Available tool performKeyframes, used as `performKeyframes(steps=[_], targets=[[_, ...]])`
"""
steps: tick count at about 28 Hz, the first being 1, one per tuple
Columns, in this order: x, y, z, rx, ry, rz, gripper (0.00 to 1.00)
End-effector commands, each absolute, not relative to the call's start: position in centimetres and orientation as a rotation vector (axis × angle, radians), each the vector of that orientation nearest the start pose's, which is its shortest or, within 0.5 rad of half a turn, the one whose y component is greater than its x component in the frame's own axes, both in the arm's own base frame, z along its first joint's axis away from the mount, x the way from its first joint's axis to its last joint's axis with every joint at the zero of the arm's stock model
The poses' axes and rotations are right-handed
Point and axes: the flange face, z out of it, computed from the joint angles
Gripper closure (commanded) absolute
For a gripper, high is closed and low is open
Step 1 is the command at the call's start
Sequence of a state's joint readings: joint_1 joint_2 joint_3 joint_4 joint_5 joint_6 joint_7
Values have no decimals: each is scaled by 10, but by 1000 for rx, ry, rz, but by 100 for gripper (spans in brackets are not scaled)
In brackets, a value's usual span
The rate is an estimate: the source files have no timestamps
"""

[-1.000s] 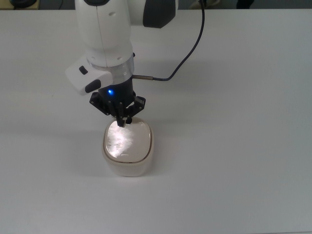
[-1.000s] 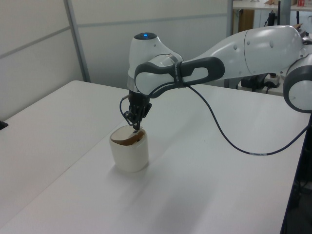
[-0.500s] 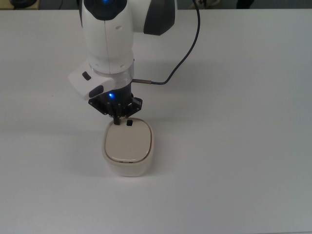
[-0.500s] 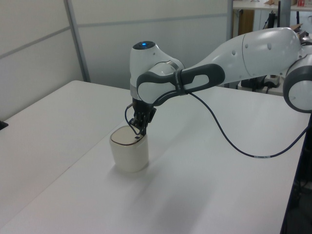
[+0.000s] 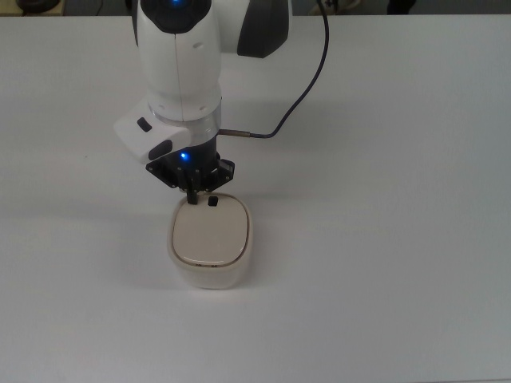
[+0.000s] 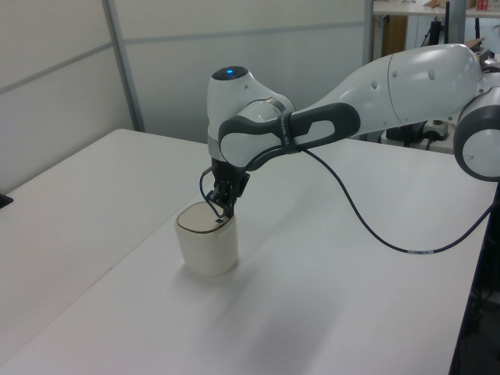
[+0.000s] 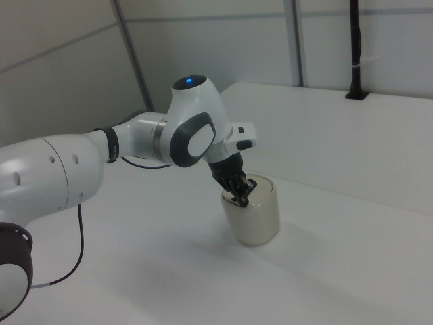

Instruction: Close the trash can

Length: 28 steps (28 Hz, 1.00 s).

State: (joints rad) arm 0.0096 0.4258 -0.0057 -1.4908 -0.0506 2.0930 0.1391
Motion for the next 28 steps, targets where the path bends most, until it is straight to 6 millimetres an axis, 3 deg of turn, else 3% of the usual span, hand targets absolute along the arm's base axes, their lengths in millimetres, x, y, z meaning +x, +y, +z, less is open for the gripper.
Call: performKeyframes(steps=[1,6,8,11,12,13,15,17,19,28], targets=[[702,24,419,-3164,118,-229,99],[702,43,406,-3178,55,-210,100],[700,43,399,-3186,48,-190,99],[701,37,404,-3185,58,-201,91],[702,34,409,-3184,71,-213,83],[703,28,420,-3171,104,-238,59],[704,18,434,-3158,141,-267,33],[703,6,448,-3136,173,-294,0],[700,-3,467,-3100,200,-329,0],[682,-21,515,-3034,223,-340,0]])
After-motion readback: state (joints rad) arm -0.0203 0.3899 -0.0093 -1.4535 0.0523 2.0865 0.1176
